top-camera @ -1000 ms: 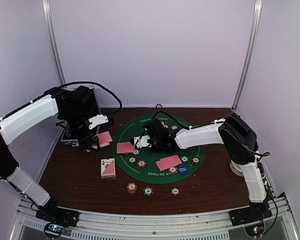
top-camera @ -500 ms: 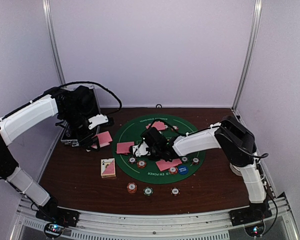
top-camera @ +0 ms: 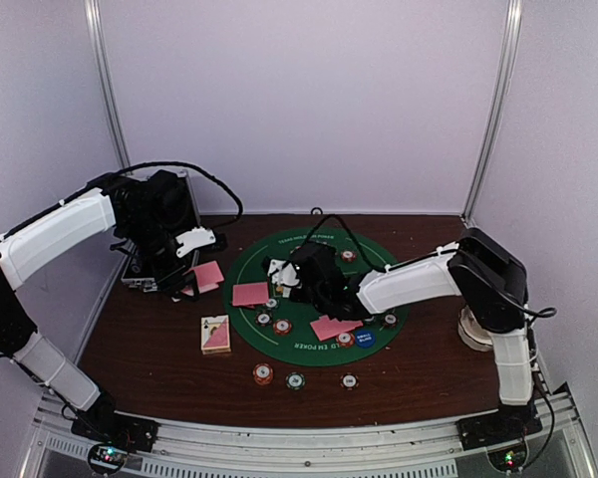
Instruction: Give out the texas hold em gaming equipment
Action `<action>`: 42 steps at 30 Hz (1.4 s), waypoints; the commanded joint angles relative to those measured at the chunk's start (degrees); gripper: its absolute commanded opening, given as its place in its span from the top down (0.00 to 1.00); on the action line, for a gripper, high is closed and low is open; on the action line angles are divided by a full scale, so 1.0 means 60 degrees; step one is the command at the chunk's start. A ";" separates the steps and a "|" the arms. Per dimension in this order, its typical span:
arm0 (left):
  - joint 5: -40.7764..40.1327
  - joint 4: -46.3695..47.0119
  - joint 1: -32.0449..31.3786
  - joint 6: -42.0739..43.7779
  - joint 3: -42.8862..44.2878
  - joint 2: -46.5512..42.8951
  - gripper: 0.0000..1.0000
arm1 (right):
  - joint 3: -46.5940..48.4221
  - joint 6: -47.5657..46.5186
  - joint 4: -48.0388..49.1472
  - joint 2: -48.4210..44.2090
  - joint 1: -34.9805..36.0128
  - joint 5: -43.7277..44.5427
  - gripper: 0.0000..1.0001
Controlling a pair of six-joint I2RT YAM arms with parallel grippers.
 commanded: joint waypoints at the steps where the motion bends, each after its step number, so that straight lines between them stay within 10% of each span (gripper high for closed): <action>1: 0.0073 -0.0102 0.0046 0.0027 0.0387 -0.0154 1.00 | -0.0063 0.0658 0.2871 -0.1006 0.0356 0.2673 0.01; 6: 0.0098 -0.0132 0.0046 0.0020 0.0428 -0.0160 1.00 | 0.0476 0.2939 0.0459 -0.1929 0.0460 0.2669 0.01; 17: 0.0195 -0.0154 0.0046 0.0016 0.0570 -0.0063 1.00 | 0.2798 1.0198 -0.6442 -0.3157 0.0268 -0.4704 0.09; 27: 0.0369 -0.0154 0.0046 -0.0053 0.0692 -0.0018 1.00 | 0.2420 1.6022 -0.3850 -0.2131 -0.0184 -1.1183 0.12; 42: 0.0478 -0.0154 0.0046 -0.0038 0.0722 0.0005 1.00 | 0.2961 1.8490 -0.1595 -0.0563 -0.0126 -1.2610 0.15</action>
